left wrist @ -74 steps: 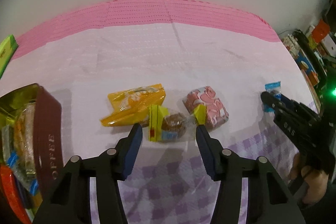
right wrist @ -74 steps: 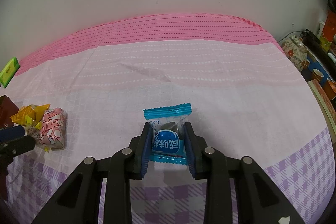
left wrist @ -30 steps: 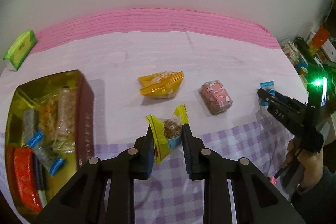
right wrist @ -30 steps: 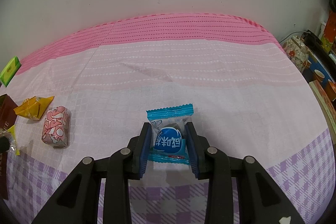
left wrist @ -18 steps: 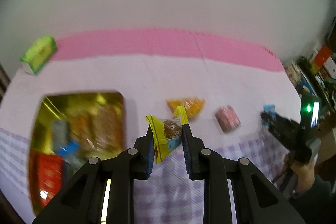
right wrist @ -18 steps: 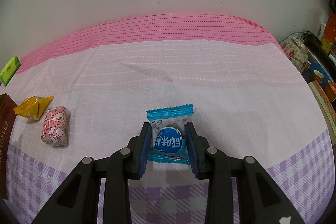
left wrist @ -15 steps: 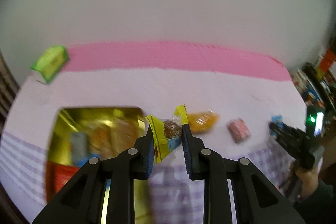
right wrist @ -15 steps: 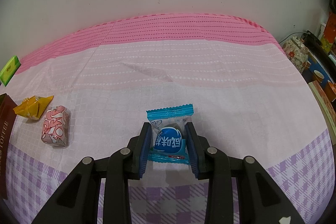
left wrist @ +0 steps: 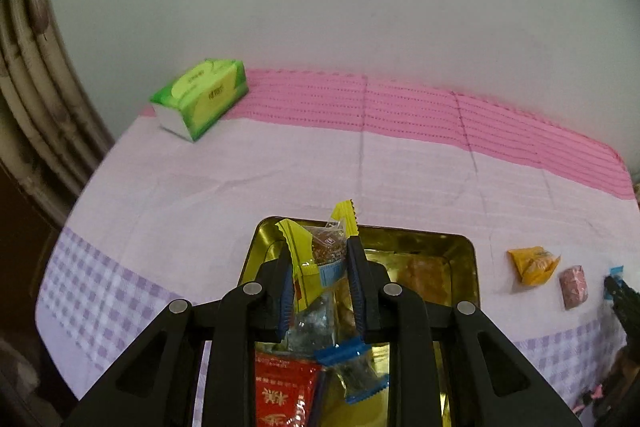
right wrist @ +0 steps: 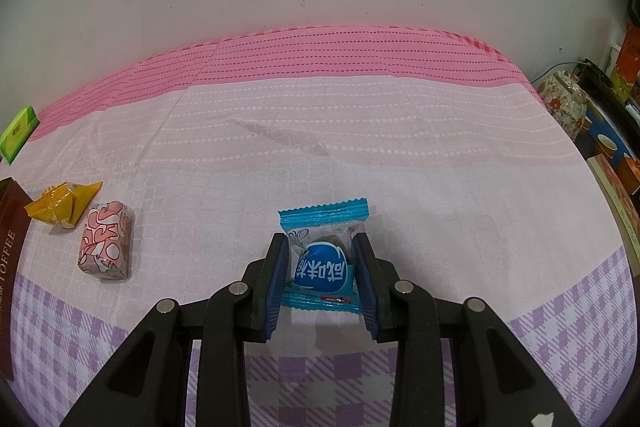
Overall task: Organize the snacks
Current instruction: 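Carry the yellow-green candy into the gold tin and open the left gripper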
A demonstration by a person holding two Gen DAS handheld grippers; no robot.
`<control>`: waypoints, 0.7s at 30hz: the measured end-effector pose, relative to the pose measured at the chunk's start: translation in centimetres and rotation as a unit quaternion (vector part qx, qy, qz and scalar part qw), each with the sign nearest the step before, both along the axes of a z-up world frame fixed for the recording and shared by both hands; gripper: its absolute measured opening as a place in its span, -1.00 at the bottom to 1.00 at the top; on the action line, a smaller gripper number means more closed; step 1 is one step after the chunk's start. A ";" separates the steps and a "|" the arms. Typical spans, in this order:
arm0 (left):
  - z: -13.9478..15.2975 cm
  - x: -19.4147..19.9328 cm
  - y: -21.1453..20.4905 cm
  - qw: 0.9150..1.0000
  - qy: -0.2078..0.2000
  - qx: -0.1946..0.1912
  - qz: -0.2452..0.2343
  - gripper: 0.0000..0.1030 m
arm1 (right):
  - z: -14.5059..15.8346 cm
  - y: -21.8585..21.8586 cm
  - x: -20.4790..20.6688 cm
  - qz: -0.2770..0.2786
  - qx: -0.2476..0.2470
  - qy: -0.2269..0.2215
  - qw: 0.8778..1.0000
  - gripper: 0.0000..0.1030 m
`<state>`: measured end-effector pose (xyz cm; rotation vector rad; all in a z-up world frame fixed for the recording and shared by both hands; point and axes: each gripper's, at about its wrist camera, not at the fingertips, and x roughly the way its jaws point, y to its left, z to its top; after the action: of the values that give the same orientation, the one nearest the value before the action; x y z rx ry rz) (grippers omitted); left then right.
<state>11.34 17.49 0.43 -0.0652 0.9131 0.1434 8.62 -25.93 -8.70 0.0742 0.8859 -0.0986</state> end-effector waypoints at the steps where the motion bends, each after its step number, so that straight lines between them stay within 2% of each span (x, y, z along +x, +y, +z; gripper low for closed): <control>1: -0.3 0.1 0.3 1.000 0.003 -0.003 0.002 -0.52 | 0.0 0.0 0.0 0.000 0.000 0.000 1.000 -0.38; 7: -2.1 1.2 0.8 0.999 0.026 -0.020 0.007 -0.52 | 0.0 -0.1 0.0 0.001 -0.001 0.000 1.000 -0.38; 14: -3.7 1.4 1.3 0.999 0.050 -0.012 0.013 -0.52 | 0.0 -0.1 0.0 0.001 -0.001 0.000 1.000 -0.38; 21: -3.8 1.5 1.2 0.998 0.053 -0.004 0.015 -0.51 | 0.0 -0.1 0.0 0.001 -0.001 0.000 1.000 -0.38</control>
<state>12.82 18.74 -3.42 -0.0802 1.0199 0.1721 8.59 -25.99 -8.72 0.0714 0.8856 -0.0970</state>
